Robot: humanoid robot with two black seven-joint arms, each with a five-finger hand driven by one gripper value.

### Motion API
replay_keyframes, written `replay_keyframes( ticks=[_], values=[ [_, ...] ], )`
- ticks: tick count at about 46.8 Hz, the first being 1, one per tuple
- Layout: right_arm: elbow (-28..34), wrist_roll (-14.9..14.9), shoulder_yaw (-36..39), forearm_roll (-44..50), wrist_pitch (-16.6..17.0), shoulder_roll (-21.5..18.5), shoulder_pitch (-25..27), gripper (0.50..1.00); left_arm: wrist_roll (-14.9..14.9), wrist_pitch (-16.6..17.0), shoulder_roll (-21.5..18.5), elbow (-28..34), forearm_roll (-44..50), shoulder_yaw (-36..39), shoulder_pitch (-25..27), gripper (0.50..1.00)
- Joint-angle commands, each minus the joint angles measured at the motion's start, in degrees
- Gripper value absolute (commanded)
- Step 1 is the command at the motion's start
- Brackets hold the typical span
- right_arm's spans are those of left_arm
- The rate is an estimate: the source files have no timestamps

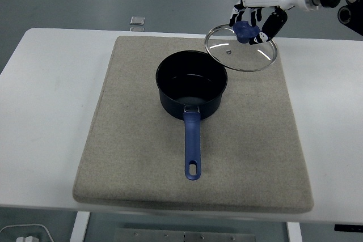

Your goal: Lift the pot lid and place it to the right of the pot.

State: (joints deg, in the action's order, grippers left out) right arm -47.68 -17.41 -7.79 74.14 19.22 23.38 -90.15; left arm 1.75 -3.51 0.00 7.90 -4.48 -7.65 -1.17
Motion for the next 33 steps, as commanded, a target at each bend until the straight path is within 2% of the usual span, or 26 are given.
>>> replay_keyframes(
  ticks=[1, 11, 33],
  values=[
    [0.5, 0.1, 0.0, 0.1, -0.1, 0.0, 1.0, 0.500, -0.1, 0.0, 0.0, 0.0, 0.0, -0.1, 0.0, 1.000],
    [1.8, 0.2, -0.3, 0.2, -2.9, 0.6, 4.1, 0.500, 0.0, 0.0, 0.0, 0.1, 0.0, 0.0, 0.0, 1.000],
    [4.8, 0.0, -0.3, 0.5, -5.3, 0.5, 7.2, 0.500, 0.0, 0.0, 0.0, 0.0, 0.0, 0.0, 0.0, 1.000]
  ],
)
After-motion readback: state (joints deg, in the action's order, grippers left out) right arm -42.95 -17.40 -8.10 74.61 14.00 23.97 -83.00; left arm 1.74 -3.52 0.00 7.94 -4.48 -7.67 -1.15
